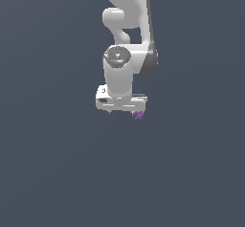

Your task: Pick up the object and move it to a goal position.

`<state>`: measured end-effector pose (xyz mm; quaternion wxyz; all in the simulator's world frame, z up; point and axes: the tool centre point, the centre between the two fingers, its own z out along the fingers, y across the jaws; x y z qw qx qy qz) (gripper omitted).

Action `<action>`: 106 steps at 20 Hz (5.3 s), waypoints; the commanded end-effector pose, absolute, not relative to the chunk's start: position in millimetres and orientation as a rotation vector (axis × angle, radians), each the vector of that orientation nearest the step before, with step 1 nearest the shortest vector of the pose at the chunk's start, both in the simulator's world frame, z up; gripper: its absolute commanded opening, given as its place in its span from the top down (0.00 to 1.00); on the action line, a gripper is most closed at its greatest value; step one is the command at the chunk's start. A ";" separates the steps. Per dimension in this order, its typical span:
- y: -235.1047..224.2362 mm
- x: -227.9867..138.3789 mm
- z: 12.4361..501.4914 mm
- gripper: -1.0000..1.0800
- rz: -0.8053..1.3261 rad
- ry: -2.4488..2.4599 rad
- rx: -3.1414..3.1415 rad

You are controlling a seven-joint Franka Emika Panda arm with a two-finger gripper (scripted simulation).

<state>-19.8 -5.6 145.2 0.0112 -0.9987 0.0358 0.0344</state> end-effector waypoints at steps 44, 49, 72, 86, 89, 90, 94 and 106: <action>90.9 -101.4 56.2 0.04 0.000 0.251 -3.132; 90.9 -101.3 55.2 1.00 0.000 0.251 -3.132; 95.7 -59.6 62.5 1.00 -0.002 0.251 -3.131; 105.7 25.9 74.8 1.00 -0.001 0.251 -3.131; 107.7 42.6 77.2 1.00 -0.001 0.251 -3.131; 108.3 48.0 78.0 1.00 -0.001 0.251 -3.131; 110.8 68.6 80.9 1.00 -0.001 0.251 -3.131; 116.5 115.1 87.0 1.00 0.000 0.251 -3.132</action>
